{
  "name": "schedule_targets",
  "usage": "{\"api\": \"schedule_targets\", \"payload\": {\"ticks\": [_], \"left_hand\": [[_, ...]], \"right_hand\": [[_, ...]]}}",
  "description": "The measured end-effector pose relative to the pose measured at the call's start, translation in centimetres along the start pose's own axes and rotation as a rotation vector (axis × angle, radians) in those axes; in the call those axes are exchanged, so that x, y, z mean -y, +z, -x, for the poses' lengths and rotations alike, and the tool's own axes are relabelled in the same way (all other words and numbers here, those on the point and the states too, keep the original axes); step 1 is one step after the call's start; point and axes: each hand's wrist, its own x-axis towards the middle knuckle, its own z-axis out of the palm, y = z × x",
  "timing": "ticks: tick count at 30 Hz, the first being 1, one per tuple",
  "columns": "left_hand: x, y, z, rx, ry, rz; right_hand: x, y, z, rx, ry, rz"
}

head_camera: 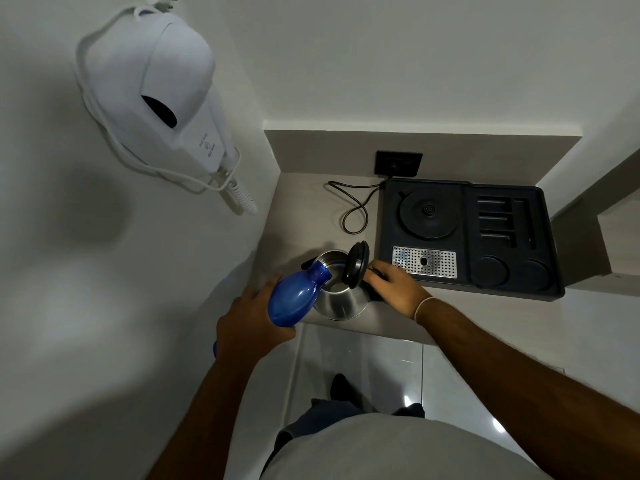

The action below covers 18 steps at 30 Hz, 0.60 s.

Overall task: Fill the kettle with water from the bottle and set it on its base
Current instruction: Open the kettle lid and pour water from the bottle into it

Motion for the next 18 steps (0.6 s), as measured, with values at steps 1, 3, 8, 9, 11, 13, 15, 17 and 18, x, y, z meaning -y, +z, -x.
{"api": "schedule_targets", "payload": {"ticks": [1, 3, 8, 9, 11, 13, 15, 17, 18], "left_hand": [[-0.2, -0.1, 0.1, 0.008, -0.007, -0.003], [-0.4, -0.4, 0.2, 0.039, -0.019, -0.010], [-0.5, -0.9, 0.3, 0.080, -0.031, -0.056], [-0.5, -1.0, 0.4, 0.085, -0.026, -0.067], [-0.6, -1.3, 0.4, 0.100, -0.030, -0.082], [-0.7, -1.6, 0.3, 0.112, -0.042, -0.090], [-1.0, -1.9, 0.2, 0.120, -0.043, -0.103], [-1.2, -2.2, 0.2, 0.133, -0.044, -0.126], [-1.3, -2.4, 0.1, 0.137, -0.045, -0.137]], "right_hand": [[0.0, 0.0, 0.0, -0.004, 0.001, 0.001], [0.0, 0.0, 0.0, -0.006, 0.002, 0.001], [0.0, 0.1, 0.0, 0.018, 0.000, -0.017], [0.0, 0.1, 0.0, 0.021, -0.001, -0.021], [0.0, 0.1, 0.0, 0.025, -0.004, -0.024], [0.0, 0.1, 0.0, 0.029, -0.006, -0.024], [0.0, 0.1, 0.0, 0.027, -0.007, -0.022], [0.0, 0.1, 0.0, 0.020, -0.007, -0.018], [0.0, 0.2, 0.0, 0.018, -0.007, -0.015]]}}
